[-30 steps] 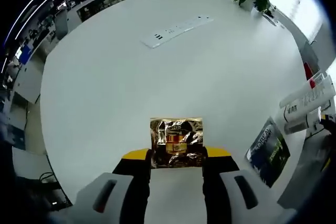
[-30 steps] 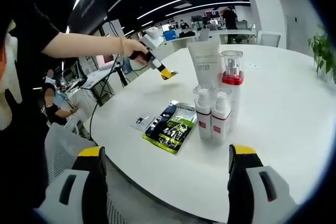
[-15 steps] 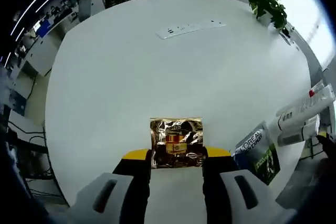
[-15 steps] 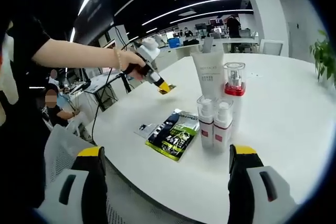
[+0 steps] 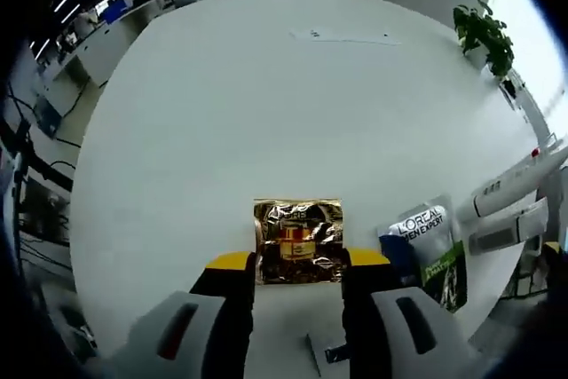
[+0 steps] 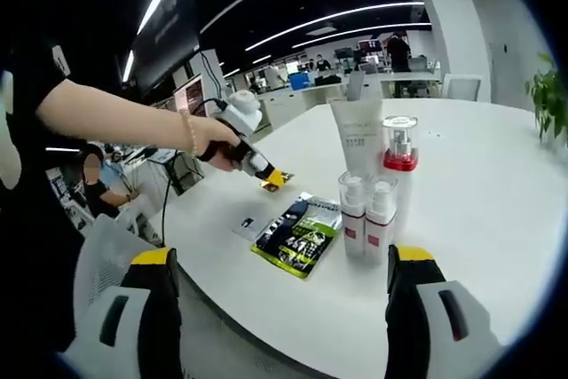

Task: Arrange the skincare products in the storage area until every visible bottle or jar stands upright without overlapping.

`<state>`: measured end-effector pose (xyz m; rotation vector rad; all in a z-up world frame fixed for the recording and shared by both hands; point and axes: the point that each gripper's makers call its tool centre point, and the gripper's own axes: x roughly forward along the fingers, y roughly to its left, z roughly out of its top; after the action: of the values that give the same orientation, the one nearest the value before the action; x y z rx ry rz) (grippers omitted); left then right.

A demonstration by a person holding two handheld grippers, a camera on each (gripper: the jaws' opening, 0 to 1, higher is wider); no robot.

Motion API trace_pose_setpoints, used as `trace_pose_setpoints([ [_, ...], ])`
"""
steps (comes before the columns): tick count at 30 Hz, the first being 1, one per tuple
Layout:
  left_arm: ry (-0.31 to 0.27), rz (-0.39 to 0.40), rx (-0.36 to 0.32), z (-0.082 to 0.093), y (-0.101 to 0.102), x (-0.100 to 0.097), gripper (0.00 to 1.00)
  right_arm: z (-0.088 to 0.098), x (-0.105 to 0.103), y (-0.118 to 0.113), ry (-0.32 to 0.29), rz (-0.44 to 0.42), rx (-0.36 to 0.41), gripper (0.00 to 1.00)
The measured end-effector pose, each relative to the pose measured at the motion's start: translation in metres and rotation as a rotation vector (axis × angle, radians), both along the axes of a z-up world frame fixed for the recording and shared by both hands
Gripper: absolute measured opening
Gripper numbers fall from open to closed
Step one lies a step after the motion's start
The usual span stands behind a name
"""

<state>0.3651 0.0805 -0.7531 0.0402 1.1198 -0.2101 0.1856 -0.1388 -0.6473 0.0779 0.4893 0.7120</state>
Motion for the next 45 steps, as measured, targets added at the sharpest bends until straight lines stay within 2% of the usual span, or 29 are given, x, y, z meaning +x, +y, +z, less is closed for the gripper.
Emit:
trace_pose_setpoints([
  [4,-0.001,0.050,-0.028,-0.009,-0.005,-0.010,0.41,0.001,-0.002,0.001,-0.003,0.007,0.002,0.97],
  [9,0.002,0.057,-0.030,-0.016,-0.010,-0.016,0.41,0.002,-0.002,0.002,-0.006,0.012,0.009,0.97],
  [14,-0.004,0.078,-0.032,-0.013,-0.013,-0.020,0.41,0.004,-0.003,0.003,-0.009,0.015,0.016,0.97],
  [22,-0.032,0.156,-0.043,-0.008,-0.021,-0.032,0.40,0.007,-0.004,0.004,-0.015,0.019,0.024,0.97],
  [26,-0.035,0.181,-0.069,-0.008,-0.025,-0.033,0.39,0.008,-0.005,0.004,-0.016,0.020,0.027,0.97],
  [40,-0.030,0.183,-0.093,-0.007,-0.025,-0.036,0.39,0.009,-0.007,0.005,-0.017,0.023,0.028,0.96],
  [45,-0.048,0.170,-0.090,0.002,-0.025,-0.042,0.39,0.009,-0.006,0.004,-0.020,0.018,0.026,0.96],
])
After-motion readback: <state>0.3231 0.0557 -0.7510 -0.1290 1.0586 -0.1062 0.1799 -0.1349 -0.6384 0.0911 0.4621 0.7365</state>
